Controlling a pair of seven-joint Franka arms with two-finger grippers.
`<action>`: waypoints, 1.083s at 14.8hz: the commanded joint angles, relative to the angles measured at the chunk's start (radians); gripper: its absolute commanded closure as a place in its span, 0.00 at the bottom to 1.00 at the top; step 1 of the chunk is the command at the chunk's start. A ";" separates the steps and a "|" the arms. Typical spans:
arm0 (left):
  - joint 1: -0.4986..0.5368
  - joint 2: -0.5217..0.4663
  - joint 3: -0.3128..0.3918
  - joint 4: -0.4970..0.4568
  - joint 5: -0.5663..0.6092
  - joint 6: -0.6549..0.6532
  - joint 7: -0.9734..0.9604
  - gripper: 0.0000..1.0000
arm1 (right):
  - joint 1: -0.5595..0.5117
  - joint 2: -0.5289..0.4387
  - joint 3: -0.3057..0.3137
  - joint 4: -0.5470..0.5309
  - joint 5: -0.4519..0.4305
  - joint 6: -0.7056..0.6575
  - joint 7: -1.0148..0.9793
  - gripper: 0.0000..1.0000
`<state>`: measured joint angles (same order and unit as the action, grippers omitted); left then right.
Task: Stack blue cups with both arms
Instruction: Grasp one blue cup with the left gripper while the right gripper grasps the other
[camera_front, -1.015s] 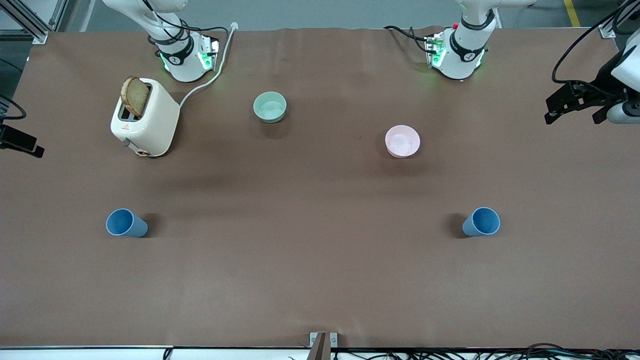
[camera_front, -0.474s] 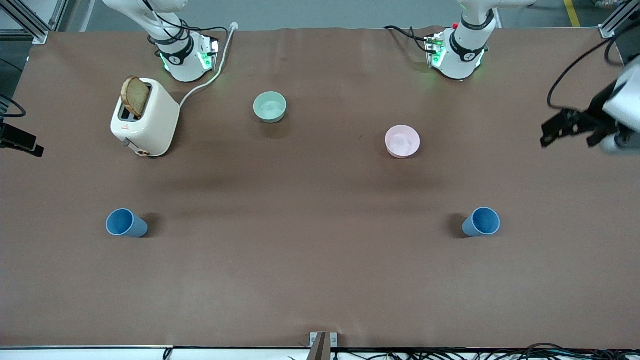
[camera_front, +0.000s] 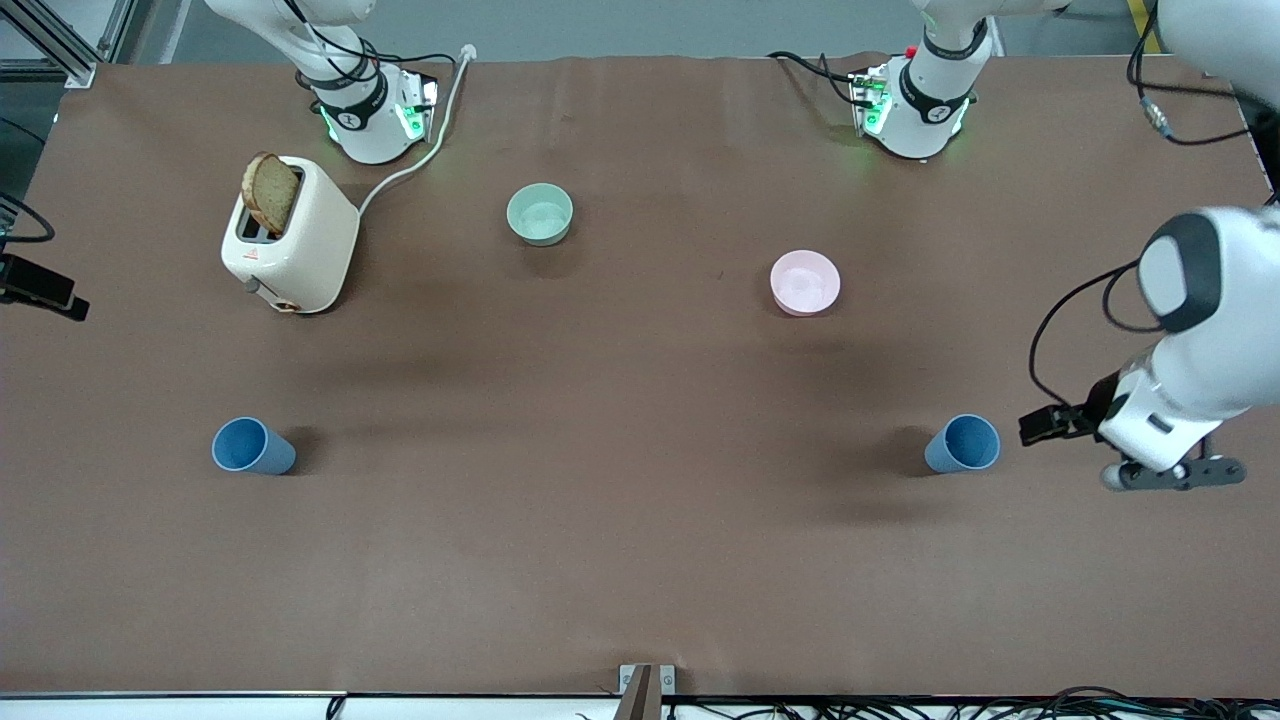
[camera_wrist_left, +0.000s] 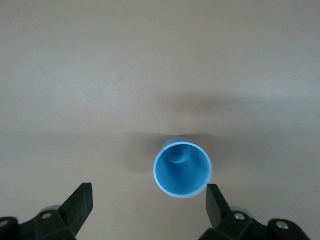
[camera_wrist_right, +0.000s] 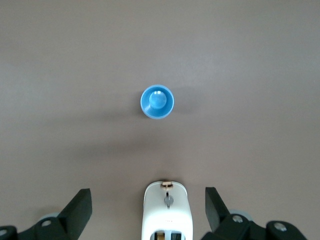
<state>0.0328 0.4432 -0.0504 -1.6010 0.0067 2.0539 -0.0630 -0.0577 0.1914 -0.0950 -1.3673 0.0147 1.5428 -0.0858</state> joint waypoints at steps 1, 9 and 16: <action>-0.008 0.063 -0.002 0.012 -0.005 0.014 -0.004 0.00 | -0.027 0.029 0.000 -0.166 0.011 0.202 -0.012 0.00; -0.013 0.152 -0.005 0.012 -0.007 0.011 -0.001 0.56 | -0.016 0.203 0.000 -0.453 -0.007 0.756 -0.063 0.00; -0.004 0.172 -0.008 0.012 -0.053 0.012 0.000 0.97 | -0.033 0.284 0.000 -0.481 0.005 0.887 -0.143 0.02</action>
<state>0.0256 0.6131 -0.0568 -1.5991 -0.0137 2.0695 -0.0632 -0.0766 0.4606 -0.1023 -1.8423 0.0144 2.4028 -0.2206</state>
